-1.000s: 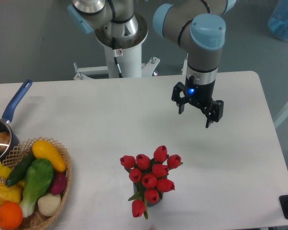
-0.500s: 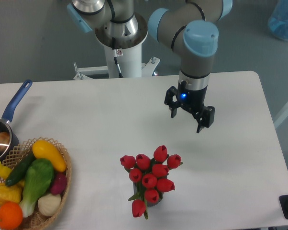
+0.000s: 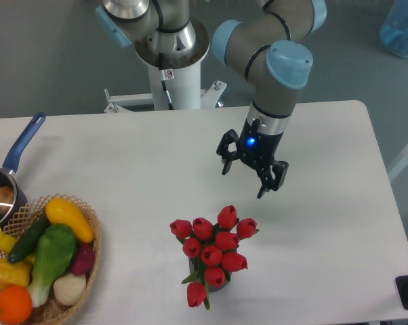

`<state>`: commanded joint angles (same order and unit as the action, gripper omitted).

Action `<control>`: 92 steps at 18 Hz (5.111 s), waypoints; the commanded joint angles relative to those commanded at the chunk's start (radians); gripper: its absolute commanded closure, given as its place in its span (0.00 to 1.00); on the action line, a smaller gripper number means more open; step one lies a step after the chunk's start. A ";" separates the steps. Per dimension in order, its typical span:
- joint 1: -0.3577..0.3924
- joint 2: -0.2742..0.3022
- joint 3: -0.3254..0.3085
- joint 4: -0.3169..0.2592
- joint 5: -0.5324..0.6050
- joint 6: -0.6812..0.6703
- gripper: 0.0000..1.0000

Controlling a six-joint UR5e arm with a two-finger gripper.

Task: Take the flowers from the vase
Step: 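Move the open gripper over the red tulip bouquet, then lower the gripper around the tulip heads and close on the stems, then lift the gripped tulips up out of the grey vase, then hold the tulips raised above the table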

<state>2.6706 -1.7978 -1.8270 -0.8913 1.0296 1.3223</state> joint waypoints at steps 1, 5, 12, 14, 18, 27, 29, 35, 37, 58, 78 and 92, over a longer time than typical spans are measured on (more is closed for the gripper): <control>0.000 0.000 0.000 0.005 -0.034 0.000 0.00; 0.021 -0.005 0.021 0.026 -0.198 -0.005 0.00; -0.004 -0.152 0.196 0.097 -0.295 -0.081 0.00; -0.006 -0.159 0.215 0.098 -0.312 -0.136 0.00; -0.009 -0.181 0.216 0.124 -0.341 -0.141 0.00; -0.034 -0.245 0.218 0.124 -0.491 -0.141 0.00; -0.032 -0.244 0.216 0.124 -0.497 -0.143 0.00; -0.031 -0.245 0.209 0.124 -0.494 -0.138 0.65; -0.032 -0.244 0.203 0.124 -0.494 -0.135 0.89; 0.075 -0.123 0.203 0.123 -0.724 -0.388 0.89; 0.143 -0.097 0.299 0.123 -0.848 -0.543 0.90; 0.225 -0.068 0.241 0.127 -0.864 -0.445 0.94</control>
<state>2.8961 -1.8654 -1.5860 -0.7639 0.1656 0.8770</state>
